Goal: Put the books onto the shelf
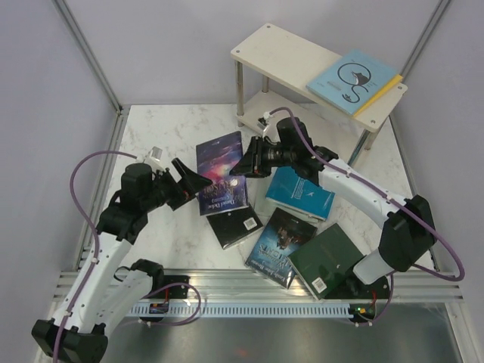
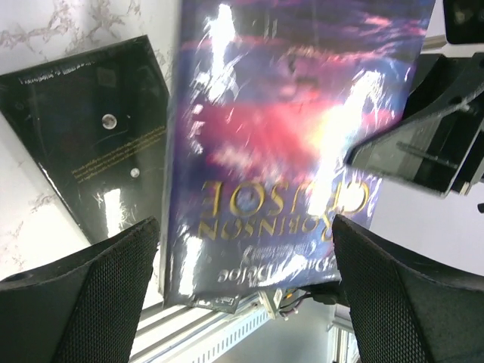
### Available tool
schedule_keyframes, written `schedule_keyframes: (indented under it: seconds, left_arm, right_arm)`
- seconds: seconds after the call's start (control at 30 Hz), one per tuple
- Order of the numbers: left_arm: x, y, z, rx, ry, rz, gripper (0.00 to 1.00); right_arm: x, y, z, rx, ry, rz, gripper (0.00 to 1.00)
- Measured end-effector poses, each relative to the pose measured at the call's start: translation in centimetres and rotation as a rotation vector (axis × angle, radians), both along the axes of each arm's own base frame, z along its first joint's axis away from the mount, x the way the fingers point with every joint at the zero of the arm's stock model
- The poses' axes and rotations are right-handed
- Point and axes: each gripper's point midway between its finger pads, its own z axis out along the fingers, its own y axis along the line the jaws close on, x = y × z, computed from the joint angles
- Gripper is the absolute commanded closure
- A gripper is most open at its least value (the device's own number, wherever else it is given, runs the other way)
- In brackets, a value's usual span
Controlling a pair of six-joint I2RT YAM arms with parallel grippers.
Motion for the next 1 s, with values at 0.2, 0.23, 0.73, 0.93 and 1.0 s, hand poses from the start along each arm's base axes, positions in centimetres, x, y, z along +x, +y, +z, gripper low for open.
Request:
schedule_keyframes:
  seconds: [0.2,0.23,0.73,0.93,1.0]
  left_arm:
    - [0.3,-0.1,1.1,-0.003,-0.011,-0.005,0.02]
    - [0.3,-0.2,1.0,-0.002,-0.006,-0.005,0.02]
    - [1.4,-1.0,3.1,-0.097,-0.053,-0.01,0.02]
    - [1.3,-0.9,4.2,-0.186,-0.061,0.038,0.05]
    - [1.3,-0.9,4.8,-0.22,-0.072,0.052,0.07]
  right_arm:
    - [3.0,-1.6,1.5,0.046,0.044,-0.128,1.0]
    - [3.4,-1.7,1.6,0.057,0.055,-0.15,1.0]
    - [4.0,-2.1,2.7,0.435,0.257,-0.312,1.0]
    - [4.0,-2.4,5.4,0.545,0.253,-0.314,1.0]
    - [4.0,-2.4,5.7,0.56,0.261,-0.315,1.0]
